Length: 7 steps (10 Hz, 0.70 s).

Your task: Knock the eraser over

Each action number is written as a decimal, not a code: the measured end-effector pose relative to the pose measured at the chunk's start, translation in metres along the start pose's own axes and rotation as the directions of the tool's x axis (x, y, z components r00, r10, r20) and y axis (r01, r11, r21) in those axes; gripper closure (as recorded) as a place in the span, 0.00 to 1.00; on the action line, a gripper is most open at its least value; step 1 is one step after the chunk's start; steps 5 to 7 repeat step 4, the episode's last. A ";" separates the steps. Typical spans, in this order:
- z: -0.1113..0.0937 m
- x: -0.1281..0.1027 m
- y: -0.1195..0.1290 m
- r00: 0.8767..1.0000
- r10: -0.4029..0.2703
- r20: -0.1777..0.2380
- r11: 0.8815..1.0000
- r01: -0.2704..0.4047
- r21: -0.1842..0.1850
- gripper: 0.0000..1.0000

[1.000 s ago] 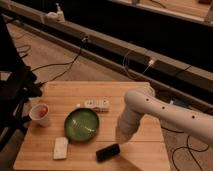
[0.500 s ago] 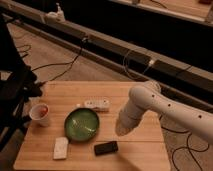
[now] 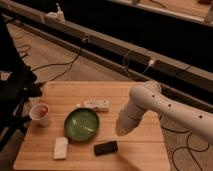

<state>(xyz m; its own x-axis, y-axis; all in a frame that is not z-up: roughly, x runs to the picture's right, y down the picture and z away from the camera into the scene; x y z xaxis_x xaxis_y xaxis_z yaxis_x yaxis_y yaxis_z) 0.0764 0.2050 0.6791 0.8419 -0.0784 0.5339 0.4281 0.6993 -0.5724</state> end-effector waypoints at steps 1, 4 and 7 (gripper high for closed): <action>0.000 -0.001 -0.001 1.000 -0.002 0.000 1.000 0.002 -0.001 0.21; 0.000 -0.001 -0.001 1.000 -0.002 0.000 1.000 0.002 -0.001 0.20; 0.000 -0.001 -0.001 1.000 -0.002 0.000 1.000 0.002 -0.001 0.20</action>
